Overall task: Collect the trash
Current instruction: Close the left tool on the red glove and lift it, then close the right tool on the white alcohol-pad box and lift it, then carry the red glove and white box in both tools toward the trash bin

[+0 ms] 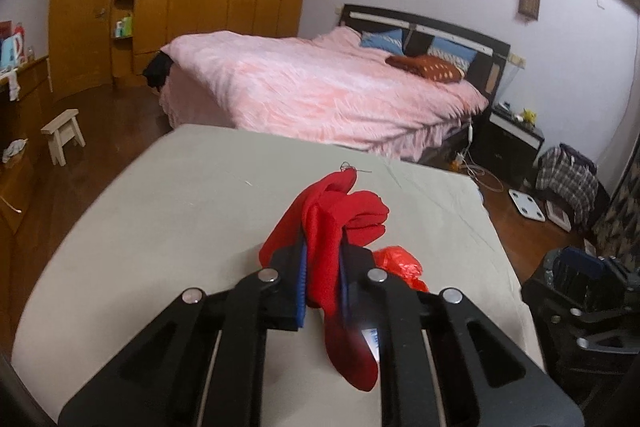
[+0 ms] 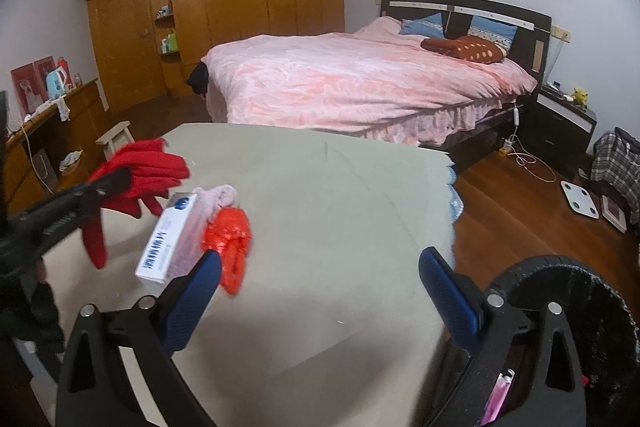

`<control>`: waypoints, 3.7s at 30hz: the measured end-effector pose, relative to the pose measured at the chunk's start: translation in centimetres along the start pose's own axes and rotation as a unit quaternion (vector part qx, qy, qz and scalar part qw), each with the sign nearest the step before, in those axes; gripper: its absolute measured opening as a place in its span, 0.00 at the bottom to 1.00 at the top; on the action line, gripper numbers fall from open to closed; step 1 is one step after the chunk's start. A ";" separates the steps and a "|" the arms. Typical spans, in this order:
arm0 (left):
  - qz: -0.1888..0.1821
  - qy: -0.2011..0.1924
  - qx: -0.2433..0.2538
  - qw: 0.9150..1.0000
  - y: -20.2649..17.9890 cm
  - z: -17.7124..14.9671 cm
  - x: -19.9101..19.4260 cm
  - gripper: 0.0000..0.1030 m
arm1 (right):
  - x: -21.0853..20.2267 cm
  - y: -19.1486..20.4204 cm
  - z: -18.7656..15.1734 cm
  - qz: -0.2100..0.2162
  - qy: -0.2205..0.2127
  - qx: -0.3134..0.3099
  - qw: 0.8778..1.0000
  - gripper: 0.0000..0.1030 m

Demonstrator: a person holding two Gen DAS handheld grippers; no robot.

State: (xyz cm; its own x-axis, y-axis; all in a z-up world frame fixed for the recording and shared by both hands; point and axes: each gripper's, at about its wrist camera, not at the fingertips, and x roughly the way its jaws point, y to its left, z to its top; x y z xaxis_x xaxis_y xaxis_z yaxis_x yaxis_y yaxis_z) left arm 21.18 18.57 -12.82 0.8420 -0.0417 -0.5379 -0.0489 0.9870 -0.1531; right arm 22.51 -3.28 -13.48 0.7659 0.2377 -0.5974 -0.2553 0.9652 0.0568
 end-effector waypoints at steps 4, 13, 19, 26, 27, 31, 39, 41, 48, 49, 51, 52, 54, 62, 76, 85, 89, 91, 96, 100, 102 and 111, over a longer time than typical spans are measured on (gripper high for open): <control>0.025 0.001 0.002 1.000 1.8 -0.3 -1.4 0.11 | 0.3 1.7 0.2 0.013 -0.002 -0.007 1.000 0.94; 0.064 0.018 -0.003 0.998 5.6 -1.8 -2.1 0.11 | 1.3 5.2 0.2 0.037 -0.005 -0.011 0.999 0.94; 0.077 0.022 0.004 0.997 7.1 -2.5 -2.4 0.11 | 2.7 7.9 -0.1 0.051 0.002 -0.019 0.999 0.88; 0.087 0.027 -0.001 0.996 8.6 -3.2 -2.6 0.11 | 4.9 10.1 -0.9 0.063 0.029 -0.031 0.997 0.70; 0.088 0.027 -0.003 0.996 8.8 -3.2 -2.7 0.11 | 5.3 10.4 -1.0 0.063 0.034 -0.032 0.997 0.66; 0.091 0.027 -0.002 0.995 9.2 -3.3 -2.8 0.11 | 6.7 10.8 -1.3 0.064 0.054 -0.028 0.996 0.56; 0.095 0.034 -0.004 0.995 9.4 -3.7 -2.7 0.11 | 8.7 12.4 -1.8 0.058 0.080 -0.047 0.994 0.44; 0.096 0.036 -0.004 0.995 9.3 -3.9 -2.8 0.11 | 9.2 12.5 -2.1 0.062 0.097 -0.048 0.992 0.33; 0.096 0.034 -0.006 0.995 9.1 -3.8 -3.1 0.11 | 6.0 11.6 -0.9 0.091 0.073 -0.042 0.992 0.29; 0.095 0.033 -0.006 0.995 9.0 -3.7 -3.3 0.11 | 5.4 11.4 -0.7 0.093 0.068 -0.042 0.992 0.29; 0.092 0.030 -0.005 0.995 8.6 -3.6 -3.6 0.11 | 4.4 11.1 -0.2 0.095 0.059 -0.040 0.993 0.29; 0.091 0.027 -0.003 0.996 8.3 -3.5 -3.9 0.11 | 3.7 10.9 0.0 0.097 0.054 -0.038 0.993 0.29; 0.088 0.024 -0.002 0.996 8.1 -3.5 -4.4 0.11 | 2.5 10.5 0.4 0.096 0.044 -0.039 0.994 0.29; 0.071 0.001 0.009 0.997 4.9 -2.2 -6.9 0.11 | -1.6 8.9 1.2 0.087 0.016 -0.033 0.996 0.29; 0.027 -0.033 0.041 0.998 -2.0 -1.0 -11.1 0.11 | -9.1 5.1 2.2 0.075 -0.033 -0.015 0.996 0.29; -0.003 -0.044 0.055 0.998 -5.8 -1.1 -12.8 0.11 | -13.0 2.1 1.4 0.060 -0.056 -0.001 0.997 0.29; -0.015 -0.046 0.062 0.997 -7.3 -1.4 -13.6 0.11 | -14.5 0.6 0.9 0.048 -0.063 0.009 0.997 0.29; -0.021 -0.048 0.065 0.996 -7.9 -1.5 -13.8 0.11 | -15.2 -0.2 0.6 0.041 -0.066 0.012 0.997 0.29; -0.038 -0.048 0.074 0.995 -9.9 -1.6 -14.0 0.11 | -16.7 -2.5 0.0 0.024 -0.072 0.025 0.997 0.29; -0.053 -0.050 0.080 0.994 -11.5 -1.7 -14.3 0.11 | -17.9 -3.8 -0.5 0.008 -0.075 0.031 0.997 0.29; -0.061 -0.053 0.087 0.993 -12.6 -1.6 -14.4 0.11 | -18.4 -4.7 -0.7 -0.001 -0.077 0.034 0.996 0.29; -0.103 -0.055 0.117 0.986 -17.4 -1.8 -14.1 0.11 | -20.0 -8.9 -1.8 -0.040 -0.085 0.052 0.994 0.29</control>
State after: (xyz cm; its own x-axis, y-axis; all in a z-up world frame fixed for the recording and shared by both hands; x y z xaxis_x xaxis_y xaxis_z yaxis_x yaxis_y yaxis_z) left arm 9.21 1.70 -4.02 0.8747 -0.2417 -0.4201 0.2449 0.9684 -0.0470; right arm 8.41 -16.81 -3.44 0.8719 0.1663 -0.4605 -0.1342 0.9857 0.1019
